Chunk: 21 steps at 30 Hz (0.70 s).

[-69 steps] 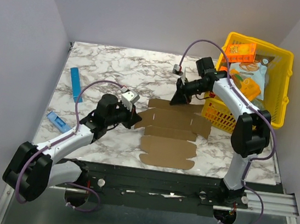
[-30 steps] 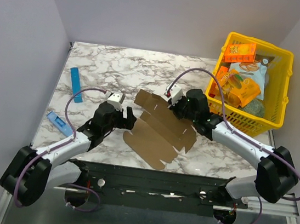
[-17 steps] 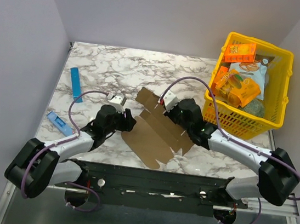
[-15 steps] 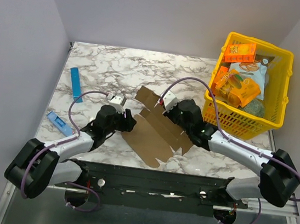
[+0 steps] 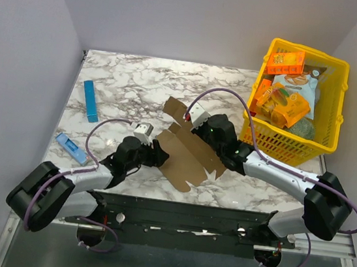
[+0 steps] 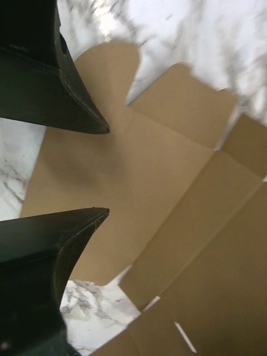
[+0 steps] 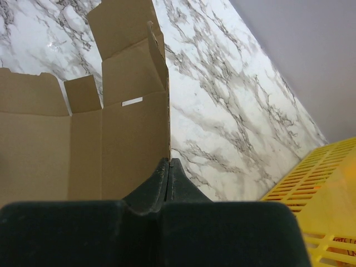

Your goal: Fold the paper box

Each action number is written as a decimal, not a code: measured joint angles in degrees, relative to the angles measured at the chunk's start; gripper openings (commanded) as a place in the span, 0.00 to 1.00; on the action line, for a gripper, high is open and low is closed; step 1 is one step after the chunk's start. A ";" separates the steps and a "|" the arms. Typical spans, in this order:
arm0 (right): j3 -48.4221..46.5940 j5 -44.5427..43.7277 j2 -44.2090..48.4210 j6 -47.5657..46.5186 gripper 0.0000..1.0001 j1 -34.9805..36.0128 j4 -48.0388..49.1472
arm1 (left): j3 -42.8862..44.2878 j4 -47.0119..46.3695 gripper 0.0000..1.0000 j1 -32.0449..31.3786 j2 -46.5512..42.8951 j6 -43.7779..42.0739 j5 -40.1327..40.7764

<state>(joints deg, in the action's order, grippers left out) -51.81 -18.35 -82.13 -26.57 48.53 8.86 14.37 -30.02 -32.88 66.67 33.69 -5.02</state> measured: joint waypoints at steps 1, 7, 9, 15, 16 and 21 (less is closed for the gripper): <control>-0.04 0.00 0.00 -0.02 0.01 0.02 0.00 | -1.05 -0.94 0.62 -0.74 0.74 0.81 0.02; -0.04 0.00 0.00 -0.09 0.01 0.83 0.11 | -2.51 -8.15 0.58 -5.60 9.38 4.66 0.04; -0.04 -0.02 0.00 -0.07 0.01 1.60 0.11 | -2.32 -12.11 0.57 -6.36 12.48 5.66 0.07; 0.55 -0.11 0.00 0.46 0.01 4.52 0.55 | -2.25 -19.26 0.56 -7.06 17.57 8.26 0.31; 0.76 -0.15 0.00 0.90 0.01 4.90 0.55 | -2.25 -19.69 0.56 -7.15 17.86 8.41 0.31; 2.86 0.24 0.00 3.15 0.01 5.95 0.63 | -2.21 -21.09 0.56 -7.50 18.88 9.09 0.35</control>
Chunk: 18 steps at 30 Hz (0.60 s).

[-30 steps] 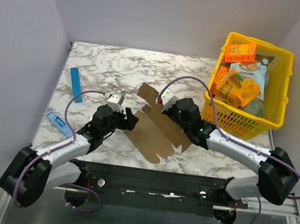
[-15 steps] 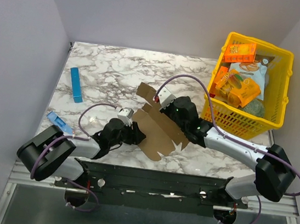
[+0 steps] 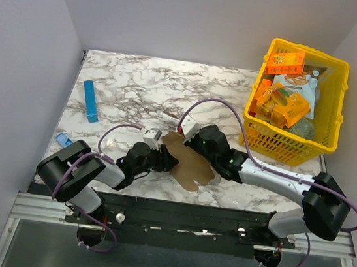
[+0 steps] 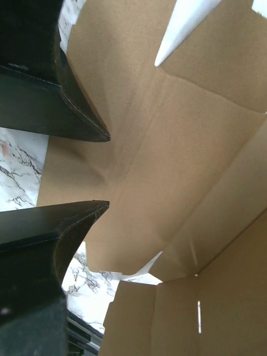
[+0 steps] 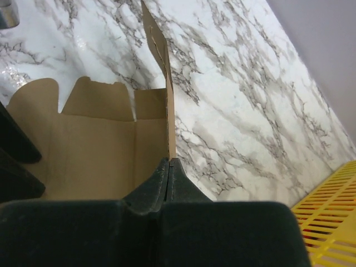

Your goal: Fold the paper box

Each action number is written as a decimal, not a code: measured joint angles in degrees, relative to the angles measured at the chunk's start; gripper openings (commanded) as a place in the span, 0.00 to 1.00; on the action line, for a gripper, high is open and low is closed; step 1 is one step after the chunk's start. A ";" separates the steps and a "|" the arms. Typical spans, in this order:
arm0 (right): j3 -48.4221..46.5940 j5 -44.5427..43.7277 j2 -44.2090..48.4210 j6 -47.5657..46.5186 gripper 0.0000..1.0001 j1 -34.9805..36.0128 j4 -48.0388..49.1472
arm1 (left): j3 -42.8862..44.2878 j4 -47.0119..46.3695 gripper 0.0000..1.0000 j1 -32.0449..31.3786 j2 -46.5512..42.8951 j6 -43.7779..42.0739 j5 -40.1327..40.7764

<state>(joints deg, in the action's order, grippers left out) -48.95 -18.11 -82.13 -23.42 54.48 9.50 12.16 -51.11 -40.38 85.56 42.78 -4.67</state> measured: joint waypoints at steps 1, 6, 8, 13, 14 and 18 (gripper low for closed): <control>0.50 0.07 0.00 0.28 0.01 0.13 0.02 | 0.02 -0.13 0.56 -0.07 0.13 0.13 -0.02; 1.38 0.09 -0.52 1.16 0.01 0.22 0.09 | 0.07 -0.48 0.64 -0.37 0.28 0.15 -0.24; 1.38 0.07 -1.14 1.14 0.01 0.22 0.35 | 0.31 0.09 0.69 -0.37 -0.13 -0.02 -0.55; 1.38 0.09 -2.23 1.07 0.01 0.22 0.33 | 2.67 8.57 0.87 -0.37 -8.33 -2.75 0.07; 1.38 0.26 -2.19 1.07 0.00 0.20 0.33 | 3.32 10.99 0.88 -0.35 -11.28 -4.00 0.85; 1.38 1.66 -2.12 1.07 0.01 -0.20 0.09 | 5.66 17.55 0.88 0.50 -20.50 -8.81 4.31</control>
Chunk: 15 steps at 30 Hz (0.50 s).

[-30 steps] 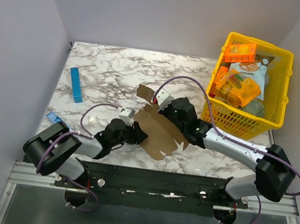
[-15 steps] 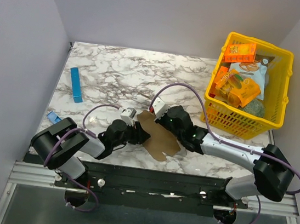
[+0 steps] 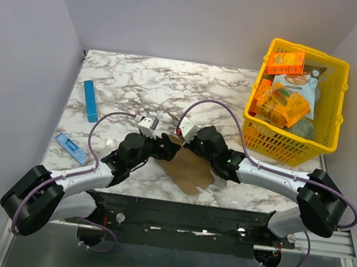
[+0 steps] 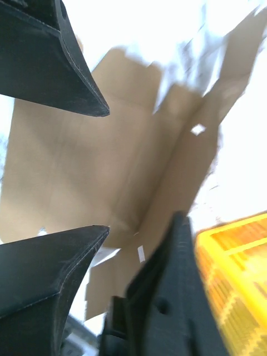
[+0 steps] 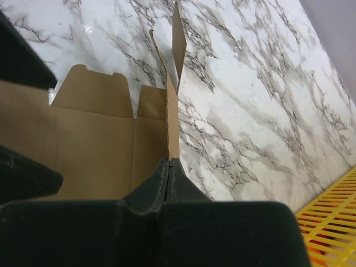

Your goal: Fold the paper box

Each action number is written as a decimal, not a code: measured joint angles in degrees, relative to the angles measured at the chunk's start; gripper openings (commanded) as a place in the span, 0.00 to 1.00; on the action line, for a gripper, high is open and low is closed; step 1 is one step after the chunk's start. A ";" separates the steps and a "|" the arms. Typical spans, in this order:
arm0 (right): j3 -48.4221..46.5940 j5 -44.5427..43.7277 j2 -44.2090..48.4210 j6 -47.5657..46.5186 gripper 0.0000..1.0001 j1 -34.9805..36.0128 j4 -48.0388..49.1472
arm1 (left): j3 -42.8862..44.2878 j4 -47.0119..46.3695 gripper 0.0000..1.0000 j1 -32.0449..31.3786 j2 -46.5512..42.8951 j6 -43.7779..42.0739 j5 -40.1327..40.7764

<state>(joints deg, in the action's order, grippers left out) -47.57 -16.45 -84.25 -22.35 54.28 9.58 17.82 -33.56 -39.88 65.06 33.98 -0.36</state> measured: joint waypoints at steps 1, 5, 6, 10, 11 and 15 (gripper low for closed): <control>0.00 0.42 0.04 0.00 0.01 -0.07 -0.11 | 0.37 0.85 0.87 0.39 -0.66 -0.81 0.57; -0.02 2.60 0.46 0.04 0.01 -0.92 -0.70 | 1.36 6.47 0.88 2.40 -0.42 -3.87 2.29; -0.02 3.26 0.57 0.04 0.01 -1.25 -0.81 | 1.29 7.54 0.88 2.45 -0.42 -4.22 2.49; -0.02 6.49 1.51 0.13 0.01 -2.99 -1.55 | 0.87 9.75 0.88 3.02 -1.07 -5.29 4.04; 0.00 7.54 1.86 0.28 0.01 -3.61 -1.77 | 0.68 9.68 0.88 4.35 -1.16 -5.33 3.87; 0.07 11.34 2.80 0.37 0.01 -6.14 -2.47 | 0.48 8.98 0.85 10.23 -0.72 -4.98 3.06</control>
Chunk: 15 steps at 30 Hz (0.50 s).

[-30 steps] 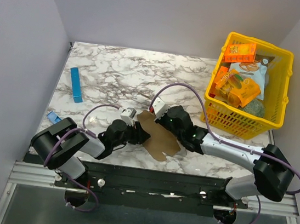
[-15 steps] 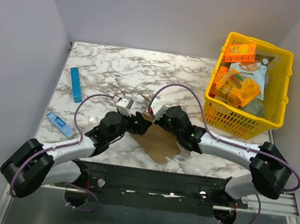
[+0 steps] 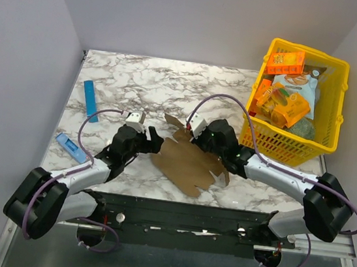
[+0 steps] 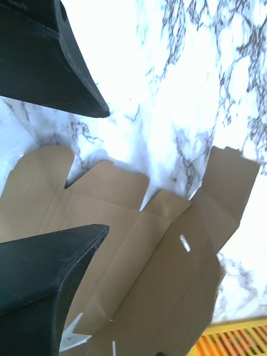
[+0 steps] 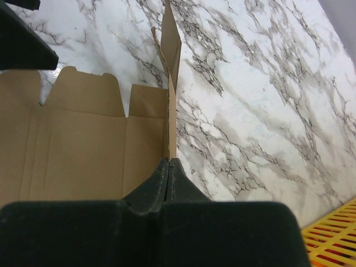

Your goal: Fold the paper box

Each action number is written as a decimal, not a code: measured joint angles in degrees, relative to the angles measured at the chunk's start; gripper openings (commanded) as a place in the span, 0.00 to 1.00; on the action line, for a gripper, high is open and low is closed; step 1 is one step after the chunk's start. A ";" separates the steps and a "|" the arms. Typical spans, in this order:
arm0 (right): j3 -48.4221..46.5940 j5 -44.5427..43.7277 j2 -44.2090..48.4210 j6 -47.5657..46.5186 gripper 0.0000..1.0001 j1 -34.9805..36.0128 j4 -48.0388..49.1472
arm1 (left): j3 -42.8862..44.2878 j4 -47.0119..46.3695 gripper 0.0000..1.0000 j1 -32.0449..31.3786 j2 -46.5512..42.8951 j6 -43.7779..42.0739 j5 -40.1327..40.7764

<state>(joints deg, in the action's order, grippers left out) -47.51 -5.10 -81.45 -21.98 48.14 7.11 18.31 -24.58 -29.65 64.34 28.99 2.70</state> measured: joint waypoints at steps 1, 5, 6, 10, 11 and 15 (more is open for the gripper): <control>0.00 0.70 0.07 0.00 0.01 -0.55 -0.09 | 0.00 -0.46 0.85 0.96 0.22 0.15 -0.44; 0.00 4.20 0.26 -0.09 0.01 -2.64 -0.24 | 0.00 -1.99 0.84 2.25 -0.59 0.96 -2.43; 0.00 4.70 0.26 -0.11 0.00 -2.93 -0.22 | 0.07 -2.27 0.84 2.47 -1.40 1.31 -3.13; 0.00 6.14 0.26 -0.13 0.01 -3.23 -0.26 | 3.87 -0.44 0.87 2.97 -2.73 2.34 -4.83; 0.00 6.40 0.26 -0.13 0.01 -3.23 -0.28 | 5.20 -0.02 0.88 2.99 -2.71 2.43 -5.20; 0.00 6.99 0.26 -0.11 0.01 -3.26 -0.33 | 11.52 0.57 0.93 3.06 -1.18 3.06 -7.78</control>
<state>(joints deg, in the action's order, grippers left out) -47.51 1.89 -81.19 -22.09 44.88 6.79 29.82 -24.01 -26.59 63.16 32.05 -5.08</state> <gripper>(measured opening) 0.013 0.903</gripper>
